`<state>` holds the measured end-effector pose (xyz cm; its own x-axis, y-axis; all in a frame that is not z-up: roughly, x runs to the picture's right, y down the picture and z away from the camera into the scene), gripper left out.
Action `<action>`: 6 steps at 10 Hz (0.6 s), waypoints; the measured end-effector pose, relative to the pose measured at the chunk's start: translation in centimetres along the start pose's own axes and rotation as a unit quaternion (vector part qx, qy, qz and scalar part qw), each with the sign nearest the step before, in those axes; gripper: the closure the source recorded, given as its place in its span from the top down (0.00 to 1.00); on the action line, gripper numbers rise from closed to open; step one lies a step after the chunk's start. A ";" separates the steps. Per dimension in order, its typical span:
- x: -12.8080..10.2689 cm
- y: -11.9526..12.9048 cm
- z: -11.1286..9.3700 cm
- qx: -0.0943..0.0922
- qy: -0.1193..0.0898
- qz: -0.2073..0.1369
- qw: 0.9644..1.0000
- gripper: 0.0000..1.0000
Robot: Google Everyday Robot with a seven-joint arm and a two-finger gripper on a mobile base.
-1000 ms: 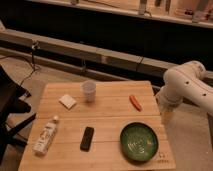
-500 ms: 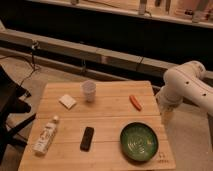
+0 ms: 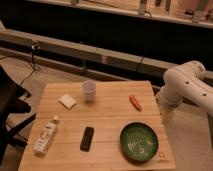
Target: Push the ceramic bowl across the table
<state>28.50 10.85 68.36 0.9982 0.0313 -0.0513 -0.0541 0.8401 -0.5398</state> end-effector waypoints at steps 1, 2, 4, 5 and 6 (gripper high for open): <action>0.0 0.5 0.2 -0.001 -0.001 0.001 1.000 0.80; 0.0 1.0 0.2 -0.002 -0.002 0.002 1.000 0.80; 0.0 1.5 0.4 -0.003 -0.005 0.004 1.000 0.80; -0.1 1.4 0.5 -0.003 -0.004 0.002 1.000 0.80; -0.1 1.4 0.5 -0.004 -0.004 0.003 1.000 0.80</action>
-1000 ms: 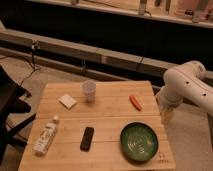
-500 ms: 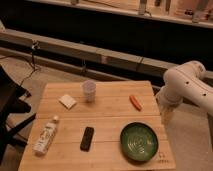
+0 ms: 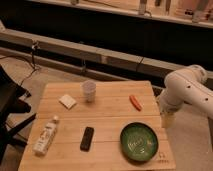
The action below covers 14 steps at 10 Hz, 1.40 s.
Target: Push the ceramic bowl across the table
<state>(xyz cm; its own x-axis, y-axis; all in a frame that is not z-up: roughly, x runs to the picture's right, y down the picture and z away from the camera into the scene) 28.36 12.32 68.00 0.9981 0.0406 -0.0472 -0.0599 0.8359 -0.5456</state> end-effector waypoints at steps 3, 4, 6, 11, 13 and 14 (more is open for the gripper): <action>0.1 0.5 0.2 -0.003 -0.002 0.001 1.000 0.80; 0.1 1.1 0.3 -0.005 -0.003 0.001 1.000 0.80; 0.1 1.3 0.4 -0.005 -0.005 0.002 1.000 0.80; 0.1 2.4 1.1 -0.010 -0.007 0.005 1.000 0.58; 0.0 2.4 1.3 -0.011 -0.009 0.005 1.000 0.44; 0.1 2.5 1.4 -0.012 -0.010 0.004 1.000 0.43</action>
<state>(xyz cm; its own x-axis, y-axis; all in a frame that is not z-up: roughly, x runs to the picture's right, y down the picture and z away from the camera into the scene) 28.30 15.13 67.79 0.9976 0.0586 -0.0357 -0.0685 0.8225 -0.5646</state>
